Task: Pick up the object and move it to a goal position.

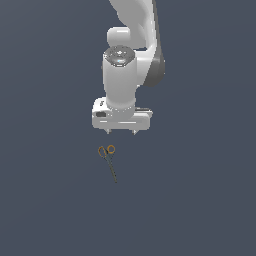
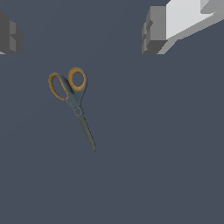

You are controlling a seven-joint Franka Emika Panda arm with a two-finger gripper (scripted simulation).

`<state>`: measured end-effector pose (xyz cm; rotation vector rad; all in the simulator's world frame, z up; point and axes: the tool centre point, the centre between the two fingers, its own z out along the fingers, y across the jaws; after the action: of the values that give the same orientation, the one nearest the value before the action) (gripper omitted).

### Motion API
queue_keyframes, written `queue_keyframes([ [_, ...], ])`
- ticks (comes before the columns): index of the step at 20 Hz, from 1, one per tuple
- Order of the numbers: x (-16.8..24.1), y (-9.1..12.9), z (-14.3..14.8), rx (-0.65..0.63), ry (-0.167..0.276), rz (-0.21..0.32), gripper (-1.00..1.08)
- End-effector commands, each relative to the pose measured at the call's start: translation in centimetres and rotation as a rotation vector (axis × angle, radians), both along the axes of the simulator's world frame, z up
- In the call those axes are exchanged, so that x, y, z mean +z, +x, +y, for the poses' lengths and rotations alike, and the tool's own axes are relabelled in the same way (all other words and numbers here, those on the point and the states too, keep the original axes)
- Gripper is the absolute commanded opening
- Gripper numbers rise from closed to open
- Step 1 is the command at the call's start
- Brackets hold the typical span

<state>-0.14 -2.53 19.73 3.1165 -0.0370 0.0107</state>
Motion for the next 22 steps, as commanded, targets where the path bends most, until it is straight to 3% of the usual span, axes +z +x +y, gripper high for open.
queue_keyframes([
  [1, 0.0, 0.0, 0.0, 0.0, 0.0, 0.0, 1.0],
  [10, 1.1, 0.2, 2.4, -0.008, 0.025, -0.027, 1.0],
  [22, -1.7, 1.5, 0.5, 0.029, 0.022, -0.019, 1.0],
])
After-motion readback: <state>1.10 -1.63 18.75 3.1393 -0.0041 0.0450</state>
